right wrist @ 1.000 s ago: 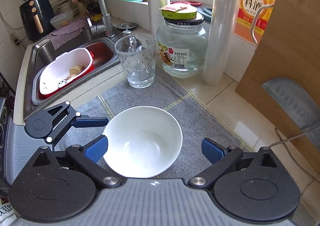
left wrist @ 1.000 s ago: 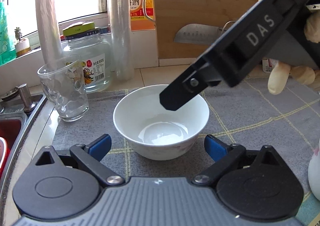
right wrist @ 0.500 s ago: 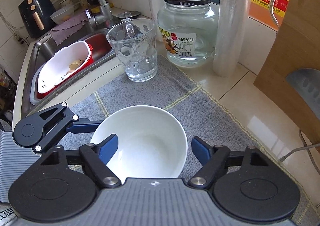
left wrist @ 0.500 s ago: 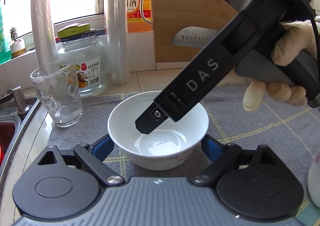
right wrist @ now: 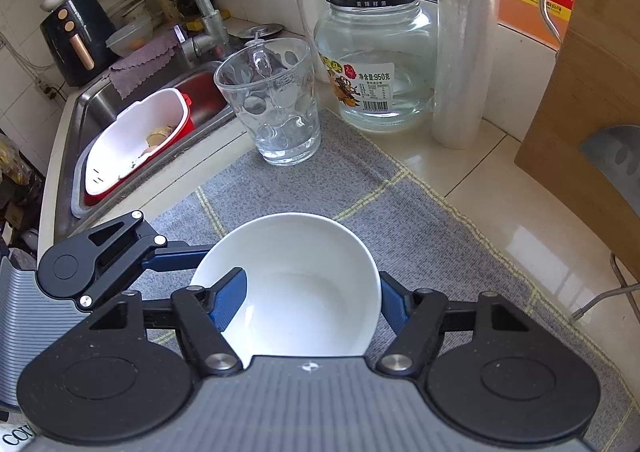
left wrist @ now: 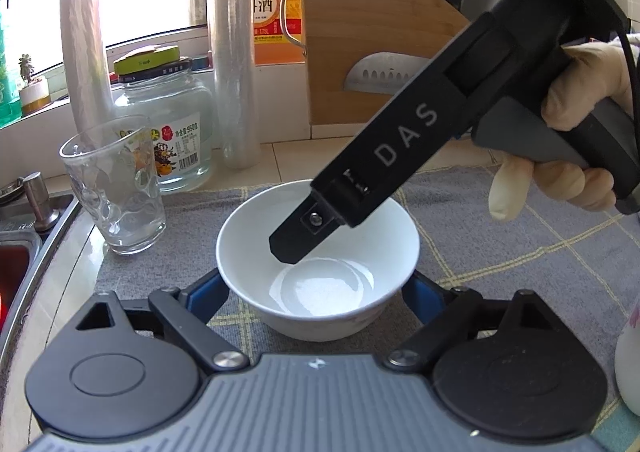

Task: Organize plates and bowls
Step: 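Lift the bowl and carry it to the bowl stack with the right gripper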

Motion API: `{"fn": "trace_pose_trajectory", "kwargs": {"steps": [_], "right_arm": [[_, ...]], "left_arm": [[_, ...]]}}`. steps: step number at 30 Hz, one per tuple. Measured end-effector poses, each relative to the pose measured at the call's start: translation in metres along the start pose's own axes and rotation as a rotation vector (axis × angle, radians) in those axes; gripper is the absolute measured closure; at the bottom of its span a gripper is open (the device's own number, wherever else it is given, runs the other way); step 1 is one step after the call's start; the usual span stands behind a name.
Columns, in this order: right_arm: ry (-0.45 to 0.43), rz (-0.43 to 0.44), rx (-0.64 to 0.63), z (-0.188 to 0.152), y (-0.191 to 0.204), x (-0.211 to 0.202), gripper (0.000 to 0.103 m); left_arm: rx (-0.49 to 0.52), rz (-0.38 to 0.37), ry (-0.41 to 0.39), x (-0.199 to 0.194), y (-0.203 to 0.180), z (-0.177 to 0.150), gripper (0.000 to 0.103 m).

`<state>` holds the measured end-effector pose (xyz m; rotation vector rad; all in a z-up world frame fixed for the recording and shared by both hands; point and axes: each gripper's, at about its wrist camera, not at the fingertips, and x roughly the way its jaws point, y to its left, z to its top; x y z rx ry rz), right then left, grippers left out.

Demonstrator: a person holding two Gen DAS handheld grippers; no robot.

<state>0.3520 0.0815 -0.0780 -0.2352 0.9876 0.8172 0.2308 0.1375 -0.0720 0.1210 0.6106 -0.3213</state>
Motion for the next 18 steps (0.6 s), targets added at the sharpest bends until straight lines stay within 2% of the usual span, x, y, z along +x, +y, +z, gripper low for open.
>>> {"fn": "trace_pose_trajectory", "kwargs": {"steps": [8, 18], "right_arm": [[-0.004, 0.004, -0.001, -0.005, 0.005, -0.013, 0.028], [-0.036, 0.001, -0.005, -0.023, 0.025, -0.055, 0.028]], "left_arm": [[0.020, -0.012, 0.011, -0.008, -0.006, 0.001, 0.011], [0.055, -0.031, -0.003, -0.044, -0.026, 0.011, 0.011]]}}
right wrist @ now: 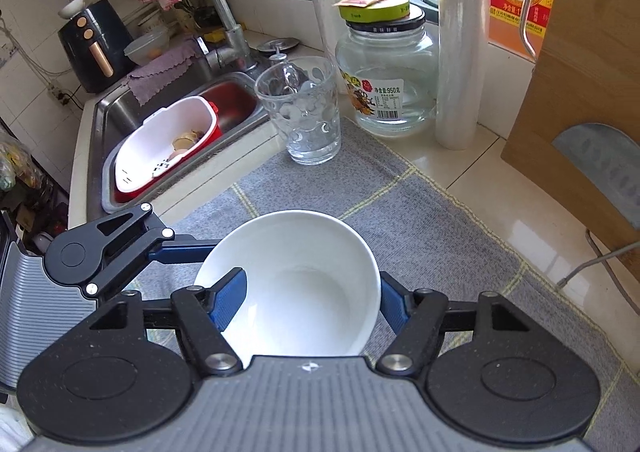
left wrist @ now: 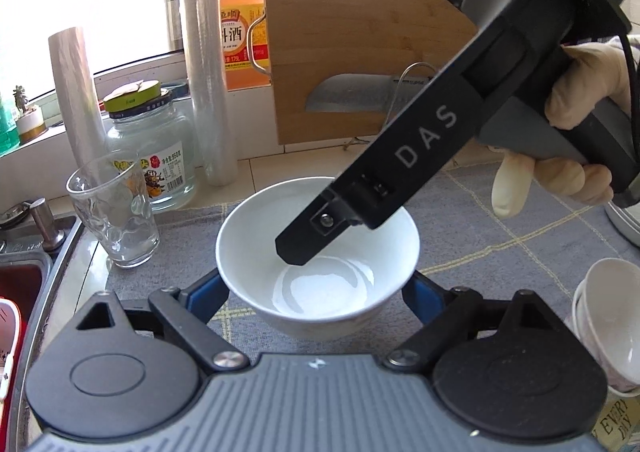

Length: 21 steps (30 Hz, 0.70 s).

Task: Organize plates and bowls
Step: 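Lift the bowl and carry it to the bowl stack with the right gripper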

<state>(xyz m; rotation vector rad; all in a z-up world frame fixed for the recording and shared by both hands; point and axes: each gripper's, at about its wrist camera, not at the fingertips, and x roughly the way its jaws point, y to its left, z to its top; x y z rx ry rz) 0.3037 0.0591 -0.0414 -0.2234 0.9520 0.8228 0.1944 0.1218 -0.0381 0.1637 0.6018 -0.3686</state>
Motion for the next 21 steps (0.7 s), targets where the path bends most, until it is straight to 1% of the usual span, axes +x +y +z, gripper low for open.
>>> {"fn": "trace_pose_trajectory", "kwargs": {"steps": [4, 8, 13, 21], "right_arm": [[-0.011, -0.022, -0.012, -0.011, 0.011, -0.018, 0.028], [-0.029, -0.027, 0.002, -0.024, 0.017, -0.035, 0.028], [-0.046, -0.022, 0.036, -0.044, 0.021, -0.052, 0.028], [-0.073, -0.039, 0.072, -0.071, 0.030, -0.079, 0.028]], "left_arm": [[0.021, -0.015, -0.021, -0.015, -0.013, 0.003, 0.011], [0.035, -0.027, -0.033, -0.029, -0.027, 0.003, 0.011], [0.053, -0.046, -0.032, -0.043, -0.045, 0.000, 0.011], [0.080, -0.082, -0.036, -0.068, -0.066, -0.002, 0.011]]}}
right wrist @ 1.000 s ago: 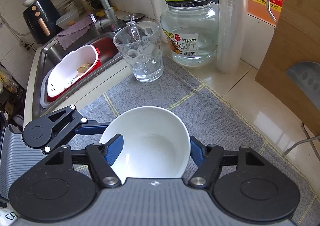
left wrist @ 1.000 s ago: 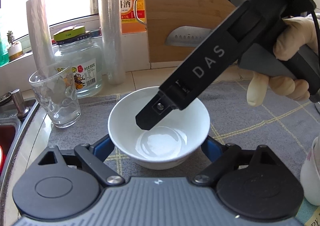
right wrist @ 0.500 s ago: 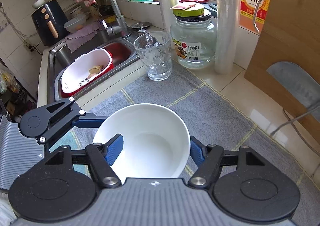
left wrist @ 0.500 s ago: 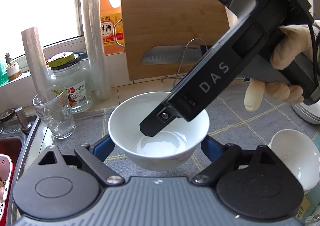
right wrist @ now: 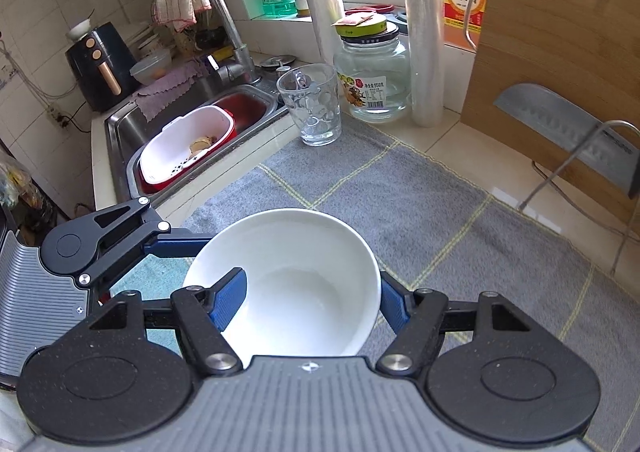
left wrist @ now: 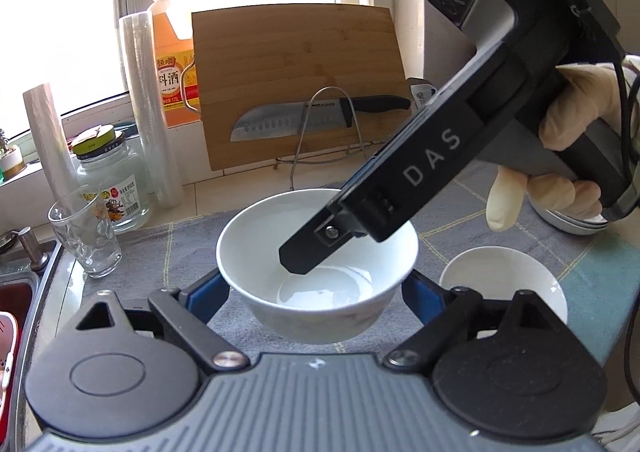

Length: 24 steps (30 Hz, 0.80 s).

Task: Organize plates and bowls
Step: 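Lift the bowl and carry it to the bowl stack with the right gripper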

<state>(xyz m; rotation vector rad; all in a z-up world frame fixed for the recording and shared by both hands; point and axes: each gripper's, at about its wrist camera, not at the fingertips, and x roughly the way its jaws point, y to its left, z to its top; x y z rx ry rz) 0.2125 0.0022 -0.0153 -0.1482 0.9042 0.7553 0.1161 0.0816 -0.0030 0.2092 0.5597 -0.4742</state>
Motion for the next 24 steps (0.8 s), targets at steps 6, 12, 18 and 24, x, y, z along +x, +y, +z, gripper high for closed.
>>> {"fn": "trace_pose_trajectory", "kwargs": {"steps": [6, 12, 18, 24], "right_arm": [[-0.018, -0.030, 0.027, -0.023, 0.003, -0.026, 0.028], [-0.034, -0.065, 0.072, -0.047, 0.000, -0.050, 0.028], [-0.038, -0.109, 0.129, -0.071, -0.005, -0.068, 0.028], [-0.027, -0.140, 0.168, -0.090, -0.010, -0.076, 0.028]], "left_arm": [[0.026, -0.043, -0.006, -0.013, -0.019, 0.000, 0.011], [0.051, -0.108, 0.001, -0.015, -0.038, 0.000, 0.011], [0.089, -0.179, 0.006, -0.011, -0.057, 0.001, 0.011], [0.110, -0.232, 0.031, -0.003, -0.071, -0.003, 0.011]]}}
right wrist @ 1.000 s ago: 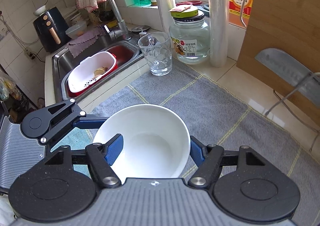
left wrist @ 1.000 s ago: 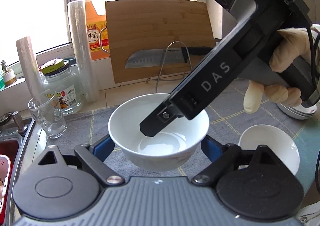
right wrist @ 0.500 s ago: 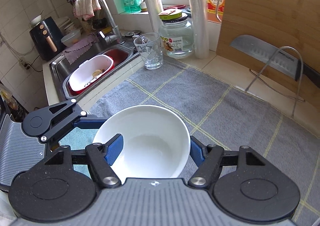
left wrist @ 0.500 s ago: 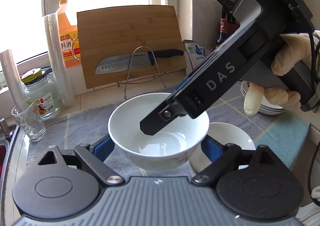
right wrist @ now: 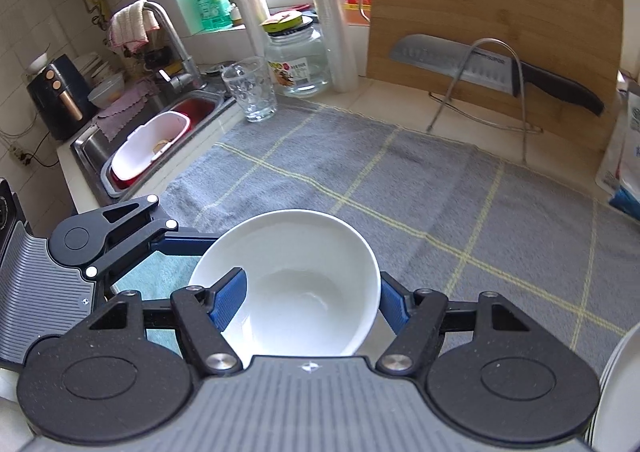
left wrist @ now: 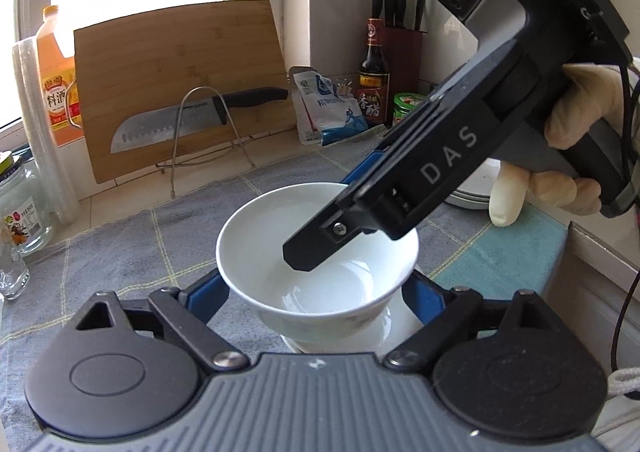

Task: Organize plates and bowls
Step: 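Lift the bowl and carry it to the bowl stack with the right gripper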

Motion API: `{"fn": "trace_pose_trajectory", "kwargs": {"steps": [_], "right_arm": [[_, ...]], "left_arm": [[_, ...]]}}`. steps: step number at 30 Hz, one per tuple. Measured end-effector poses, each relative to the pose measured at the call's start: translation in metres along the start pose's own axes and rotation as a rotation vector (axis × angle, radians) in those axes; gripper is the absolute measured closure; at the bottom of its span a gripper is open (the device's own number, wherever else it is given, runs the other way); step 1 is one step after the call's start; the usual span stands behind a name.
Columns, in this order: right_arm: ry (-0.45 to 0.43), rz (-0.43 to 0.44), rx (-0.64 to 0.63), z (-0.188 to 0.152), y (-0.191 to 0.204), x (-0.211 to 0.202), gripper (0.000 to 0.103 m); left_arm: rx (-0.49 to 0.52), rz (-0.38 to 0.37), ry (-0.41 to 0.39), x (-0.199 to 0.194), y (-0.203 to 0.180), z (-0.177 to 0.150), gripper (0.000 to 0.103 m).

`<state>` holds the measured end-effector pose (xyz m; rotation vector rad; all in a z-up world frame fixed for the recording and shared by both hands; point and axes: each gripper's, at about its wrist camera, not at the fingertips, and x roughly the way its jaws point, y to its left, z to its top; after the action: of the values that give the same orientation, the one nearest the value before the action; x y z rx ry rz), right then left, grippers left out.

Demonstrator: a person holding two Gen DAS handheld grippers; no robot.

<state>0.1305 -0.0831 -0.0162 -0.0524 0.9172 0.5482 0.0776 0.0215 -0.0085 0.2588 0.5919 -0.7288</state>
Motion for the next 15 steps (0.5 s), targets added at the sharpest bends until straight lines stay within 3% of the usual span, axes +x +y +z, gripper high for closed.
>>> {"fn": "trace_pose_trajectory", "kwargs": {"steps": [15], "right_arm": [[0.038, -0.026, 0.051, -0.019, -0.011, 0.006, 0.028]], "left_arm": [[0.016, -0.050, 0.056, 0.017, -0.006, -0.004, 0.011]]}}
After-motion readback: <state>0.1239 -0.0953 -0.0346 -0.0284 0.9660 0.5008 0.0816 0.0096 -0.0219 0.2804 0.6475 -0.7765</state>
